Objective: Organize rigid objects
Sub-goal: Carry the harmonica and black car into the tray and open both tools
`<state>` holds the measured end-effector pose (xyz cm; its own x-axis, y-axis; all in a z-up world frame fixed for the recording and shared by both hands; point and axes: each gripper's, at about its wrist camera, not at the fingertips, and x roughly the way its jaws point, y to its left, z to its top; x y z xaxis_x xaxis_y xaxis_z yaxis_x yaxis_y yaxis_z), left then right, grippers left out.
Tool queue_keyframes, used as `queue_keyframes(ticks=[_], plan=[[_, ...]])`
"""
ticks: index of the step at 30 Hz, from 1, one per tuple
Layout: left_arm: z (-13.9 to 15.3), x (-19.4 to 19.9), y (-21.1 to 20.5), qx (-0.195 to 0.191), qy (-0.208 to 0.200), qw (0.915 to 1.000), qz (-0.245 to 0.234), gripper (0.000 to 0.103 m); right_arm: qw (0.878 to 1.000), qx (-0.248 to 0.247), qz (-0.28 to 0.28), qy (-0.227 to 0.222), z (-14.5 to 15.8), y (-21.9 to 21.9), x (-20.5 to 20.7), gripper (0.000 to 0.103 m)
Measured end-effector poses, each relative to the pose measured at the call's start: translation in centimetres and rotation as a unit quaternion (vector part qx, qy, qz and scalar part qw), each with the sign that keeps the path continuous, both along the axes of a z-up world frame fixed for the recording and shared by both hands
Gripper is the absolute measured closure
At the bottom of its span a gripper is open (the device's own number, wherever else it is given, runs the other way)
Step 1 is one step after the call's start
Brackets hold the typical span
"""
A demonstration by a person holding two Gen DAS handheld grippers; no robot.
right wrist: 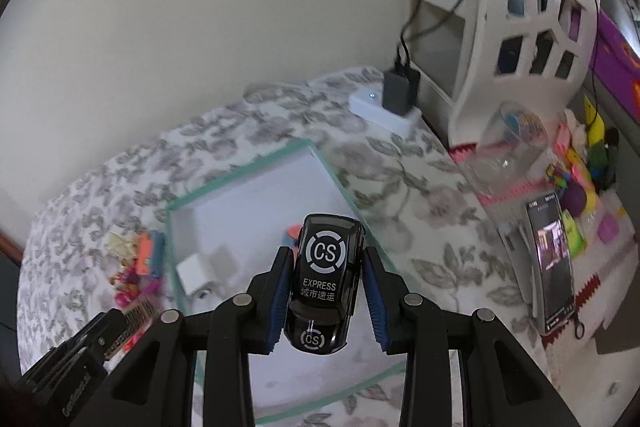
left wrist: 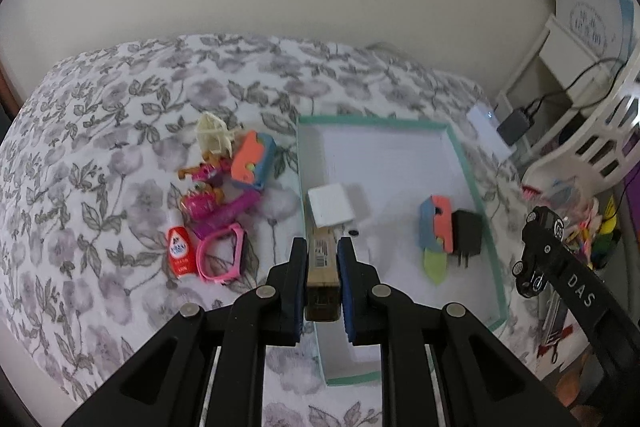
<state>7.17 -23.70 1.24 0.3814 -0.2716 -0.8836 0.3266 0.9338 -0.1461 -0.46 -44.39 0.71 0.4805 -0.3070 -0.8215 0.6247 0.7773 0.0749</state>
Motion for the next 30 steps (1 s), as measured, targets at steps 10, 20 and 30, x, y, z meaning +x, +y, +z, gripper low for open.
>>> queue_keyframes(ticks=[10, 20, 30], plan=[[-3.5, -0.6, -1.8, 0.016, 0.058, 0.9978, -0.028, 0.087, 0.999, 0.025, 0.008, 0.042, -3.0, -0.3, 0.8, 0.066], [-4.7, -0.8, -2.2, 0.024, 0.087, 0.9952, -0.039, 0.087, 0.992, 0.055, 0.006, 0.11, -7.2, -0.6, 1.4, 0.066], [-6.3, -1.8, -4.1, 0.052, 0.091, 0.9922, -0.067, 0.087, 0.99, 0.06, 0.003, 0.128, -8.3, -0.8, 1.4, 0.066]])
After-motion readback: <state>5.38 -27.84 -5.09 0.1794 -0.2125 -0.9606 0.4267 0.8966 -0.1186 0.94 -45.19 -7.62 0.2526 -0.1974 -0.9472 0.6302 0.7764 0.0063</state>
